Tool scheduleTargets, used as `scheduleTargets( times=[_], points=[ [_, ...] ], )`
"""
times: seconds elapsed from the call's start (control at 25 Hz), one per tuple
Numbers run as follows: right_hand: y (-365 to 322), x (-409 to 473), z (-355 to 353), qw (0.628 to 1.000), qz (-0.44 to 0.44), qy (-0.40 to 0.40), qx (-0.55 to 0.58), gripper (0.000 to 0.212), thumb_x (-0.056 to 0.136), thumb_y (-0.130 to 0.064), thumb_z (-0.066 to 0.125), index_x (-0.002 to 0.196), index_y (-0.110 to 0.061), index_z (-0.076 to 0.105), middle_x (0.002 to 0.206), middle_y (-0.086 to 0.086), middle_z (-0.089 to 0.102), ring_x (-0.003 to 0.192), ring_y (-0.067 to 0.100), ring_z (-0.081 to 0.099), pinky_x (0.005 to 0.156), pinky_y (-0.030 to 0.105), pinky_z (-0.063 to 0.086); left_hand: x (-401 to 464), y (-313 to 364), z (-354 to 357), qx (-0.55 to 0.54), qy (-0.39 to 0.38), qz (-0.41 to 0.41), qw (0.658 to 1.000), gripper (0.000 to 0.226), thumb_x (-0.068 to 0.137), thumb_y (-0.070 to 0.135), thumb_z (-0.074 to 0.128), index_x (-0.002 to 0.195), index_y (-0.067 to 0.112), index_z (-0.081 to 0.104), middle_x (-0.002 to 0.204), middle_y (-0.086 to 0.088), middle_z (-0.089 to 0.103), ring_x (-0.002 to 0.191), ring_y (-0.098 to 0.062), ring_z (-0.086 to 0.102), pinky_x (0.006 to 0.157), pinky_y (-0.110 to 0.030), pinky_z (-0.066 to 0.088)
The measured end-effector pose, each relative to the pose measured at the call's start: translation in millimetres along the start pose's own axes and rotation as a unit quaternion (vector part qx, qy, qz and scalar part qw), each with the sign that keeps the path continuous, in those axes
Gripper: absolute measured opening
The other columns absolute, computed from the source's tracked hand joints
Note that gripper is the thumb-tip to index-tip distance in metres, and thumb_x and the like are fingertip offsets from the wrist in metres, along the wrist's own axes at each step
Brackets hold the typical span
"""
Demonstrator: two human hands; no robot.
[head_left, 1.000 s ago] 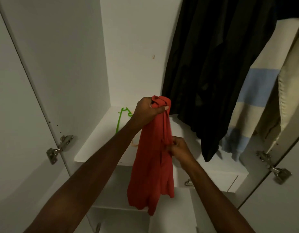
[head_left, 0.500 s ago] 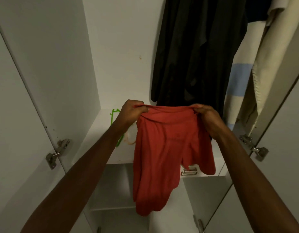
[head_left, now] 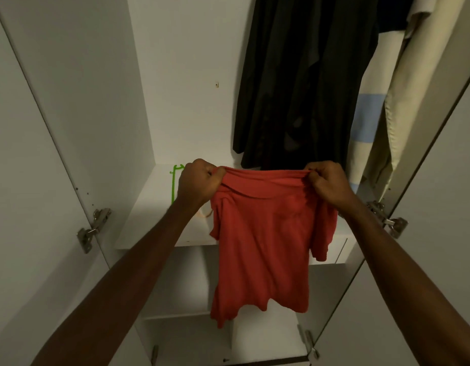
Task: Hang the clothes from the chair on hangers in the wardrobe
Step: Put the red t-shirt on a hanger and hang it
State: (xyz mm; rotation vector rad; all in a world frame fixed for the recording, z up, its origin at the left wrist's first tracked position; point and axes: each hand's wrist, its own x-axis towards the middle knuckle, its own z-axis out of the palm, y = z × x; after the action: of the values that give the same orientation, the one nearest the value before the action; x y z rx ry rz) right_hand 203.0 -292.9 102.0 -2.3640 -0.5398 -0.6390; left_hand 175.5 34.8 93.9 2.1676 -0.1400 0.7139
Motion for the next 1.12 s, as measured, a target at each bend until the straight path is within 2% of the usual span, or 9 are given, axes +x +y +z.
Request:
scheduleTargets(
  times=[0.12, 0.24, 0.36, 0.44, 0.52, 0.6, 0.84, 0.96, 1.12],
  points=[
    [-1, -8, -2, 0.985, 0.023, 0.046, -0.167, 0.014, 0.087, -0.023, 0.056, 0.085, -0.018, 0.069, 0.078, -0.001, 0.066, 0.07, 0.02, 0.062, 0.063, 0.036, 0.05, -4, 9, 1, 0.086, -0.009, -0.045, 0.995, 0.048, 0.089, 0.029, 0.056, 0.047, 0.01, 0.041, 0.045, 0.0, 0.042, 0.045, -0.017, 0.043, 0.052, -0.03, 0.035],
    [-2, -12, -1, 0.969, 0.099, 0.106, -0.198, 0.013, 0.088, -0.033, 0.064, 0.085, -0.02, 0.066, 0.079, -0.002, 0.063, 0.07, 0.02, 0.059, 0.064, 0.036, 0.051, -3, 7, -1, 0.11, -0.087, -0.029, 0.99, 0.033, 0.078, 0.026, 0.046, 0.048, 0.011, 0.045, 0.049, -0.001, 0.047, 0.051, -0.02, 0.049, 0.051, -0.029, 0.032],
    [3, -12, 4, 0.982, 0.17, 0.083, 0.009, 0.026, 0.086, -0.036, 0.054, 0.079, -0.014, 0.068, 0.073, 0.003, 0.065, 0.067, 0.023, 0.062, 0.067, 0.039, 0.049, -2, 6, -3, -0.051, -0.119, -0.096, 0.987, 0.033, 0.075, 0.017, 0.049, 0.047, 0.018, 0.032, 0.044, 0.006, 0.032, 0.046, -0.012, 0.032, 0.048, -0.027, 0.024],
    [1, -12, 7, 0.953, 0.226, 0.071, 0.191, 0.042, 0.077, -0.043, 0.053, 0.074, -0.002, 0.061, 0.071, 0.014, 0.055, 0.069, 0.028, 0.054, 0.069, 0.042, 0.044, 0, 6, -3, -0.157, -0.085, -0.19, 0.965, 0.039, 0.081, 0.014, 0.053, 0.05, 0.02, 0.03, 0.042, 0.01, 0.028, 0.045, -0.012, 0.026, 0.049, -0.028, 0.02],
    [-1, -10, 10, 0.928, 0.252, 0.053, 0.269, 0.039, 0.077, -0.047, 0.053, 0.08, -0.009, 0.06, 0.075, 0.013, 0.05, 0.072, 0.028, 0.047, 0.07, 0.041, 0.039, 1, 5, -6, -0.163, -0.062, -0.209, 0.962, 0.041, 0.086, 0.017, 0.052, 0.054, 0.022, 0.028, 0.045, 0.011, 0.027, 0.045, -0.013, 0.024, 0.051, -0.03, 0.019],
    [-5, -5, 12, 0.927, 0.251, 0.031, 0.275, 0.036, 0.089, -0.045, 0.048, 0.09, -0.011, 0.061, 0.076, 0.013, 0.05, 0.075, 0.027, 0.048, 0.071, 0.038, 0.039, 2, 6, -13, -0.134, -0.058, -0.163, 0.976, 0.042, 0.088, 0.024, 0.053, 0.053, 0.023, 0.029, 0.049, 0.007, 0.03, 0.046, -0.013, 0.028, 0.053, -0.032, 0.024],
    [-9, 4, 8, 0.965, 0.187, -0.023, 0.182, 0.061, 0.084, -0.057, 0.044, 0.083, 0.001, 0.064, 0.074, 0.025, 0.056, 0.068, 0.03, 0.054, 0.07, 0.041, 0.042, 10, -4, -39, 0.1, -0.061, -0.043, 0.992, 0.048, 0.084, 0.044, 0.054, 0.048, 0.014, 0.045, 0.047, 0.003, 0.044, 0.051, -0.02, 0.051, 0.058, -0.031, 0.04],
    [-16, 6, 13, 0.984, 0.157, 0.019, 0.083, 0.048, 0.096, -0.049, 0.042, 0.068, -0.012, 0.053, 0.06, 0.011, 0.051, 0.056, 0.024, 0.049, 0.063, 0.038, 0.039, 9, -5, -44, 0.121, -0.081, -0.066, 0.987, 0.041, 0.085, 0.038, 0.053, 0.052, 0.014, 0.047, 0.056, -0.002, 0.055, 0.058, -0.024, 0.055, 0.063, -0.034, 0.042],
    [-21, 8, 27, 0.973, 0.084, 0.135, -0.166, 0.04, 0.104, -0.034, 0.038, 0.078, -0.01, 0.055, 0.07, 0.004, 0.055, 0.061, 0.022, 0.053, 0.059, 0.038, 0.048, 7, -3, -44, 0.09, -0.111, -0.046, 0.989, 0.029, 0.073, 0.034, 0.046, 0.053, 0.016, 0.036, 0.051, 0.005, 0.04, 0.053, -0.018, 0.041, 0.058, -0.035, 0.033]
  ],
)
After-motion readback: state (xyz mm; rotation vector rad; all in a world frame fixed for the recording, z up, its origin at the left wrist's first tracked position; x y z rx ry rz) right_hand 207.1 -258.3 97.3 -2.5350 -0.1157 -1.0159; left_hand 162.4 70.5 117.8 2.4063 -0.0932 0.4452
